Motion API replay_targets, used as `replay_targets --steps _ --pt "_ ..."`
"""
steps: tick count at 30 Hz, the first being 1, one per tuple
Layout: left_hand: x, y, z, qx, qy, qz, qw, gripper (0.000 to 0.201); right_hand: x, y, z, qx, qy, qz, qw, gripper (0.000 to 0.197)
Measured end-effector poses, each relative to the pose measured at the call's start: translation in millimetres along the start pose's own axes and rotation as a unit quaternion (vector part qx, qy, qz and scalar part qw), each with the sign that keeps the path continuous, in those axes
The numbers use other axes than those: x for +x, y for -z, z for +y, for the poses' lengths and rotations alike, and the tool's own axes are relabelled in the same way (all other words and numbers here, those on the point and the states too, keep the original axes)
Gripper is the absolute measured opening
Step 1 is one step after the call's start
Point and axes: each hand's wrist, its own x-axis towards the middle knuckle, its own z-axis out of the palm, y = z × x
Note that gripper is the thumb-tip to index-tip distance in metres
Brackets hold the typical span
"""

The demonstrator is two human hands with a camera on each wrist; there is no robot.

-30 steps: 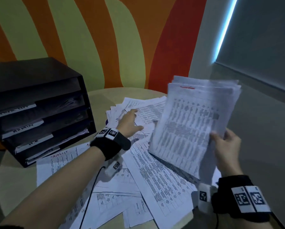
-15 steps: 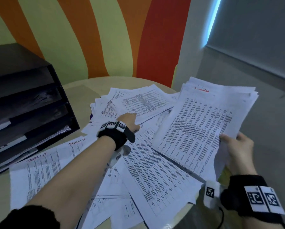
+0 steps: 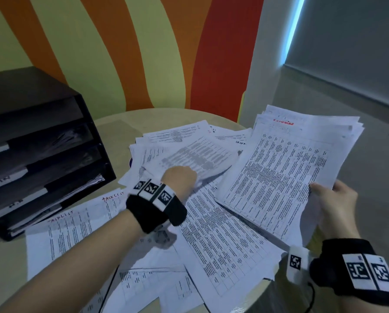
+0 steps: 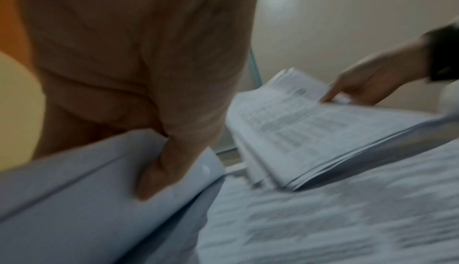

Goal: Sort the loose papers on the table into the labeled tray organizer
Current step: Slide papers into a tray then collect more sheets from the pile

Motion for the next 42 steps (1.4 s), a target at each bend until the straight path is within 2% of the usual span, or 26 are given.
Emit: replay_targets --steps 4,6,7,9,11,12,15,16,18,20,23,24,28,31,35,37,40,42 --pt "-30.8 -2.8 18.6 -0.080 -0.096 -0.083 0.989 0.041 -3.7 9.6 -12.4 -0.013 0.016 0.020 1.000 0.019" --pt "-30.6 -4.7 11.2 -0.169 -0.125 -0.126 0.969 0.054 -3.0 15.5 -15.3 -0.017 0.023 0.025 0.999 0.020" --pt "-25.1 -7.8 5.1 -0.220 -0.119 -0.129 0.959 0.056 -3.3 17.7 -15.8 -0.018 0.026 0.026 0.999 0.021" --pt "-8.7 -13.4 -12.4 -0.288 -0.059 -0.065 0.954 0.056 -4.7 20.9 -16.0 -0.017 0.029 0.026 0.999 0.024" --pt "6.2 -21.1 -36.1 -0.284 0.045 0.026 0.957 0.056 -7.2 21.9 -17.1 -0.013 0.027 0.023 0.999 0.024" --pt "11.5 -25.6 -47.6 -0.267 0.094 0.046 0.958 0.067 -8.5 21.6 -18.1 -0.011 0.027 0.020 0.999 0.024" --pt "20.2 -36.6 -65.8 -0.243 0.186 0.005 0.952 0.113 -10.9 19.3 -19.5 -0.011 0.033 0.009 0.999 0.023" --pt "22.6 -39.5 -66.8 -0.233 0.199 -0.009 0.952 0.116 -11.0 18.2 -19.1 -0.013 0.033 0.007 0.999 0.024" --pt "27.5 -45.7 -65.5 -0.226 0.218 -0.014 0.949 0.100 -10.1 16.2 -17.8 -0.017 0.028 0.005 0.999 0.023" --pt "31.3 -51.3 -65.3 -0.268 0.233 -0.014 0.935 0.087 -9.1 15.9 -17.3 -0.018 0.023 0.008 1.000 0.024" --pt "32.4 -54.0 -69.2 -0.306 0.240 0.046 0.920 0.035 -10.0 16.5 -18.7 -0.021 0.021 0.011 0.999 0.028" --pt "30.5 -52.7 -70.0 -0.307 0.247 0.066 0.917 0.025 -10.6 16.7 -19.3 -0.020 0.020 0.013 1.000 0.028" --pt "32.0 -51.3 -71.8 -0.344 0.215 0.154 0.901 0.055 -9.5 16.0 -16.6 -0.026 0.018 0.014 0.999 0.028" --pt "33.2 -51.9 -74.8 -0.377 0.202 0.198 0.882 0.055 -7.5 14.6 -14.8 -0.028 0.012 0.016 0.999 0.029" --pt "32.6 -53.0 -78.1 -0.422 0.221 0.193 0.858 0.025 -8.4 12.8 -14.6 -0.025 0.013 0.011 1.000 0.027" --pt "29.9 -57.9 -81.3 -0.451 0.222 0.181 0.845 0.028 -8.9 11.6 -13.9 -0.022 0.017 0.009 1.000 0.026" --pt "24.5 -59.2 -81.9 -0.422 0.222 0.152 0.866 0.018 -8.6 9.9 -12.7 -0.018 0.021 0.001 1.000 0.023" --pt "18.8 -57.6 -81.1 -0.397 0.251 0.135 0.873 0.027 -9.0 8.3 -12.0 -0.018 0.022 -0.005 1.000 0.024"
